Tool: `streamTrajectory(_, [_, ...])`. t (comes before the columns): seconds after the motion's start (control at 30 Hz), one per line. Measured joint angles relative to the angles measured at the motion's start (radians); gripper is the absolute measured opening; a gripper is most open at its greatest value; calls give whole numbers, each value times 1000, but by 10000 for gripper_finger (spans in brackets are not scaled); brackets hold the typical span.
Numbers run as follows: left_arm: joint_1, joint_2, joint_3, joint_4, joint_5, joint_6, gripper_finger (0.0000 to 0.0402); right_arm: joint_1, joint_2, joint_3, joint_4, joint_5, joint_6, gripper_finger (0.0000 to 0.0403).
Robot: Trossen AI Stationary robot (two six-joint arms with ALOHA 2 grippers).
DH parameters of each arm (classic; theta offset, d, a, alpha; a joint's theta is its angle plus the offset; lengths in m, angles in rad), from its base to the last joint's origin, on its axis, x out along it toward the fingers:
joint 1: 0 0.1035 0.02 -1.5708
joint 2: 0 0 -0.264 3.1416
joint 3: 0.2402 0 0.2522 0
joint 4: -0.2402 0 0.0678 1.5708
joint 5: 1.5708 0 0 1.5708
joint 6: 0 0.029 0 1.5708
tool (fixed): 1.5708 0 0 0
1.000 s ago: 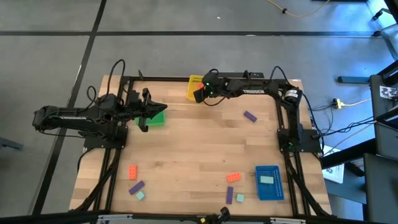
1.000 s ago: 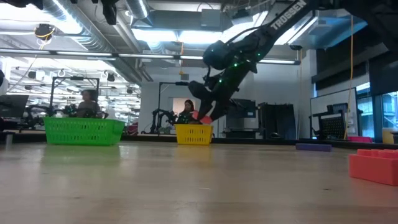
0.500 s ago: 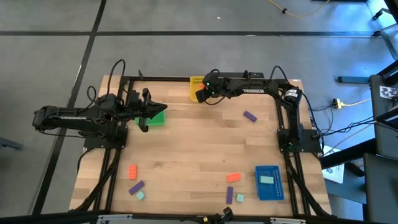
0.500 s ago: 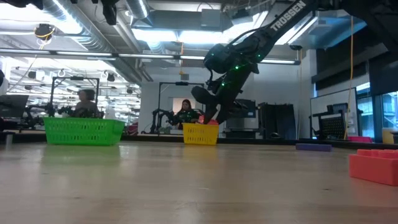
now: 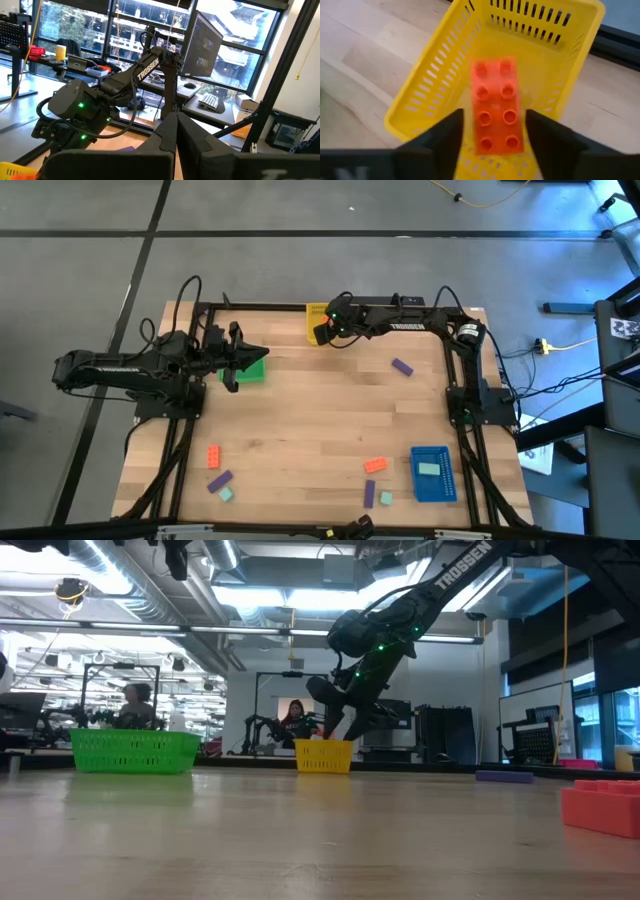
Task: Sort & place blocks by color
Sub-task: Put the top right orange game piece into the yellow bin, then put the left orange game piece into the yellow bin
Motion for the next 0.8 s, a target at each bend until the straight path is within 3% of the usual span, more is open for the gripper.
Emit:
streamTrajectory(0.13, [0,0,0,0,0,0,0,0,0,0,1,-2,0,290])
streamTrajectory(0.27, [0,0,0,0,0,0,0,-1,-8,0,-11,-14,-5,323])
streamTrajectory(0.37, [0,0,0,0,0,0,0,-2,-50,-1,-31,-12,-33,327])
streamTrajectory(0.6, [0,0,0,-1,0,0,0,8,-248,-9,-168,-62,-299,318])
streamTrajectory(0.8, [0,0,0,-4,0,-30,0,104,-510,-179,-235,-84,-362,316])
